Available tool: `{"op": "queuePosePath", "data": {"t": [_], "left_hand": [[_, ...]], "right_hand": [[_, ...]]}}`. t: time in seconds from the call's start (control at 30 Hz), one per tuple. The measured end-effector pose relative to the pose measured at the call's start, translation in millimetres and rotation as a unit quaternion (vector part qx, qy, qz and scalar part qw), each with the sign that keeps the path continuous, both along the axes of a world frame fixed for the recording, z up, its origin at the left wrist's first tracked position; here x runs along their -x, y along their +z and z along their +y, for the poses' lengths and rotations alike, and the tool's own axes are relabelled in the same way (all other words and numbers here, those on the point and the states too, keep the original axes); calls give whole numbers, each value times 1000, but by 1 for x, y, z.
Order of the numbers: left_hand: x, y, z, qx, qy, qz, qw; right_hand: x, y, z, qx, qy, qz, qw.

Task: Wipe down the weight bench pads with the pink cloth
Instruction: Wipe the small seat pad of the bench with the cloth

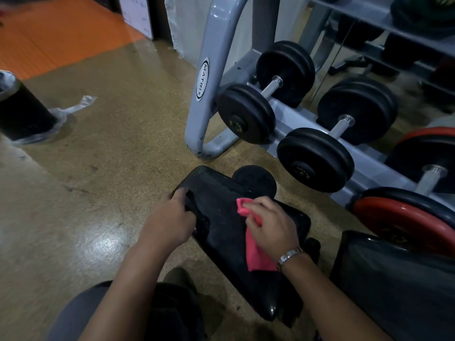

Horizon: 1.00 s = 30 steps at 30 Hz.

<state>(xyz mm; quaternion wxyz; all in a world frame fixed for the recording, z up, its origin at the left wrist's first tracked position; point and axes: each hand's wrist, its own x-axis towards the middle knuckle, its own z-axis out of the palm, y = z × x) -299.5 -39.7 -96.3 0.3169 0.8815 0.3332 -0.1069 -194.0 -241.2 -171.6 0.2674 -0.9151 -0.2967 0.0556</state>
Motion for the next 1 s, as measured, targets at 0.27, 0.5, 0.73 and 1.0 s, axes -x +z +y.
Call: {"op": "queuePosePath", "data": {"t": [0.27,0.5,0.73,1.0], "left_hand": [[2,-1,1,7,0,-4,1000],[1,-1,1,6,-4,-4,1000],[0,-2,0,-1,-6,5,1000],[2,-2,-2,1,1,-9,1000]], "right_hand": [[3,0,26,17,-82,6,997],[-28,-6,29,69,-184,3,980],[13,-11,33,-5,-54,-105,993],[12,-19,37,-14,-140,-117,983]]}}
